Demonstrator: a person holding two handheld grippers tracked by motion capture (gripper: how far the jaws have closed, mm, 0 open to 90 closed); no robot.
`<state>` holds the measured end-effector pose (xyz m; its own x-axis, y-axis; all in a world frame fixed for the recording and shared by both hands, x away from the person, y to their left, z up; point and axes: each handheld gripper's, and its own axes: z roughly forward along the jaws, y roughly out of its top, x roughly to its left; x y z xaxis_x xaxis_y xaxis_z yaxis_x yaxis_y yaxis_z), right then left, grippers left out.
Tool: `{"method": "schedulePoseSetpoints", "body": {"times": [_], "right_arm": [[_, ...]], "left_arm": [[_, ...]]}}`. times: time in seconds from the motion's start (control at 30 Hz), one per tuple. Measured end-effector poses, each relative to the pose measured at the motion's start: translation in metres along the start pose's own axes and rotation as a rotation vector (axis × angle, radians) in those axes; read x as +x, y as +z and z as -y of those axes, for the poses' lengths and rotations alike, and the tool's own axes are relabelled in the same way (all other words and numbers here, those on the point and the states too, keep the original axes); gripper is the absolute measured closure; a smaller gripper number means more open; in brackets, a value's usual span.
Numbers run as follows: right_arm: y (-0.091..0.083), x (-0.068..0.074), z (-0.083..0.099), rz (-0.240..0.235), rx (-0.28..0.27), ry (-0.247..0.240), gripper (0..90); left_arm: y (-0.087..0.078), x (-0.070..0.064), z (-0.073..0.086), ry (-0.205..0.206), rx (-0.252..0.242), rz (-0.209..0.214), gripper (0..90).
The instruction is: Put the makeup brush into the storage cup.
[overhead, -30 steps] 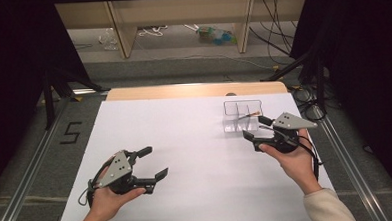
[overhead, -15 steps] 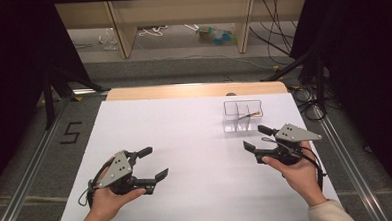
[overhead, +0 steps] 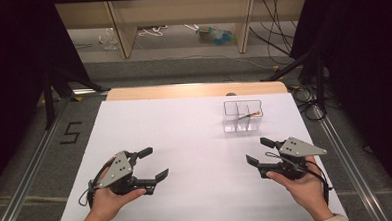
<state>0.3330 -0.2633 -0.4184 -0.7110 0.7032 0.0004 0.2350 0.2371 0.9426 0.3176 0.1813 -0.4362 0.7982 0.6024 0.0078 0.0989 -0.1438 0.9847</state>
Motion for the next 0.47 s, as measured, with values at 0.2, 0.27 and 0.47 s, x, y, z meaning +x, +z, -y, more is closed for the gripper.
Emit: {"method": "schedulePoseSetpoints", "body": {"times": [0.2,0.27,0.47], "right_arm": [[-0.007,0.000,0.007,-0.004,0.006,0.019,23.8],[-0.007,-0.001,0.010,-0.002,-0.010,0.033,23.8],[-0.012,-0.003,0.014,0.018,0.008,0.041,23.3]], "left_arm": [[0.001,0.000,0.000,0.005,0.002,0.004,16.3],[0.001,0.001,0.000,0.012,0.003,0.008,16.3],[0.002,0.000,0.001,0.002,0.004,0.010,16.3]]}}
